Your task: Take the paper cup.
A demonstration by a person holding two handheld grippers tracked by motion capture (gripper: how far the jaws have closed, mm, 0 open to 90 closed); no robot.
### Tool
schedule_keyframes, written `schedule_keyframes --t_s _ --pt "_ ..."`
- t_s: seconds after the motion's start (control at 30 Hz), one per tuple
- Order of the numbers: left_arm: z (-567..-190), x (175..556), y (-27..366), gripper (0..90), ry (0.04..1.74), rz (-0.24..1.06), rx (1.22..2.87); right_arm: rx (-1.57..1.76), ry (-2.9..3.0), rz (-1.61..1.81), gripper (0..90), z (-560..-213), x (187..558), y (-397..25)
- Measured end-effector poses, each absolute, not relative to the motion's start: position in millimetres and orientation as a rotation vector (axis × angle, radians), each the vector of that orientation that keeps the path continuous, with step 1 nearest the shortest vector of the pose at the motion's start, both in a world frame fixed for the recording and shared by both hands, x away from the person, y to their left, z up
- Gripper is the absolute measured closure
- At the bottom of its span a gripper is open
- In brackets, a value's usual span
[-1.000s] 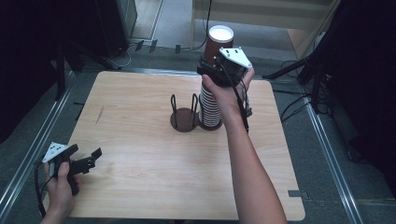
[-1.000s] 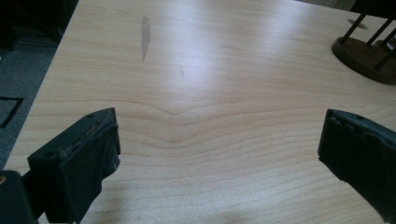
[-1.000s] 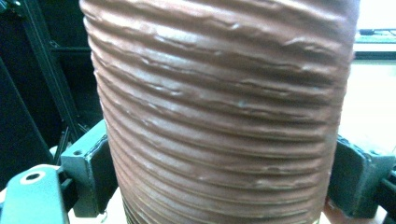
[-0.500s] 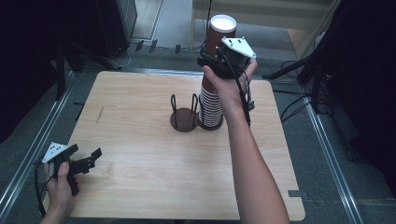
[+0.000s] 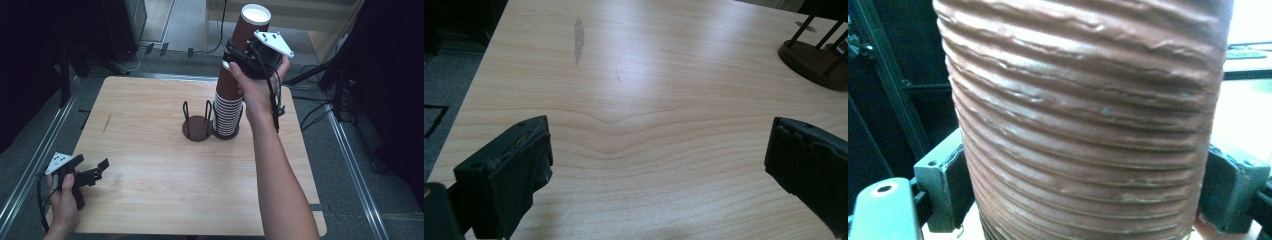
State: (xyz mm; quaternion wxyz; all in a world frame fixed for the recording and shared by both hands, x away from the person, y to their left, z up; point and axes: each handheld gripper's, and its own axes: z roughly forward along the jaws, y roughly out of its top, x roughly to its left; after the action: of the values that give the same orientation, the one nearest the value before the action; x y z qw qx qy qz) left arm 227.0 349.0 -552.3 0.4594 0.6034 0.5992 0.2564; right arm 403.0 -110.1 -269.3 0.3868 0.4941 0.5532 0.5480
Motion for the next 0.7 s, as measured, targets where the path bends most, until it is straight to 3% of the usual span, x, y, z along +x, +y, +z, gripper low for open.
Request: schedule_keyframes --t_s 0.4,0.7 --pt "-552.2 227.3 348.6 0.0 1.48 0.633 1.485 1.231 1.391 1.366 12.0 -259.7 390.0 -134.4" --pt "-552.3 227.4 348.4 0.0 1.481 0.638 1.481 1.258 1.373 1.346 12.0 -273.6 381.5 -158.2"
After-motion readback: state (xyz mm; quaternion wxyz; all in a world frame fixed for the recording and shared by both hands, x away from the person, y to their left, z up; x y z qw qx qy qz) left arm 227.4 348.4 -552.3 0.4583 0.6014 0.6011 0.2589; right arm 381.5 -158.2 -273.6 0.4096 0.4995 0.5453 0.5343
